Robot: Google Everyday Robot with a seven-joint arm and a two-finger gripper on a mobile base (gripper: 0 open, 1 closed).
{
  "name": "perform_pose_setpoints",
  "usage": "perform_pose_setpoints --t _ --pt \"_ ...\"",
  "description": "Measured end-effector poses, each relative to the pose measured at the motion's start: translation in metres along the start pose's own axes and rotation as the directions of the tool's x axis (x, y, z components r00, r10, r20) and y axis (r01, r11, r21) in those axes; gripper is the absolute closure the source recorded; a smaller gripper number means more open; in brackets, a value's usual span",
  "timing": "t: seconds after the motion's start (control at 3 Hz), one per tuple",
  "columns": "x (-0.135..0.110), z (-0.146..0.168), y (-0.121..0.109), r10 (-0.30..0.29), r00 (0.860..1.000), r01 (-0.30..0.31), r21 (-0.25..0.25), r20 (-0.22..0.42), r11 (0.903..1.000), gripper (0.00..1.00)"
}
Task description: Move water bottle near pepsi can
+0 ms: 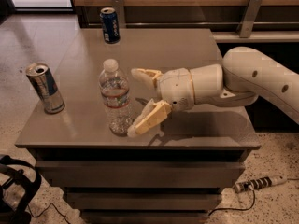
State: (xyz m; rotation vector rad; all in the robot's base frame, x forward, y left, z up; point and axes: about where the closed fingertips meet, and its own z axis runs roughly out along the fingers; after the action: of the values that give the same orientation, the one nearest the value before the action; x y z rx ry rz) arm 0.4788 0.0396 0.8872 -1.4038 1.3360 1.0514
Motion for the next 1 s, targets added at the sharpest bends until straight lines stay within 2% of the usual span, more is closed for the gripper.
perform_pose_setpoints --t 0.33,1.0 --pt "-0.0052 0.0108 0.0012 -0.012 1.000 0.012 -0.022 -0.006 0.9997 0.19" --pt "-0.0074 0.0138 0.0032 -0.016 1.000 0.016 -0.028 -0.006 0.9995 0.65"
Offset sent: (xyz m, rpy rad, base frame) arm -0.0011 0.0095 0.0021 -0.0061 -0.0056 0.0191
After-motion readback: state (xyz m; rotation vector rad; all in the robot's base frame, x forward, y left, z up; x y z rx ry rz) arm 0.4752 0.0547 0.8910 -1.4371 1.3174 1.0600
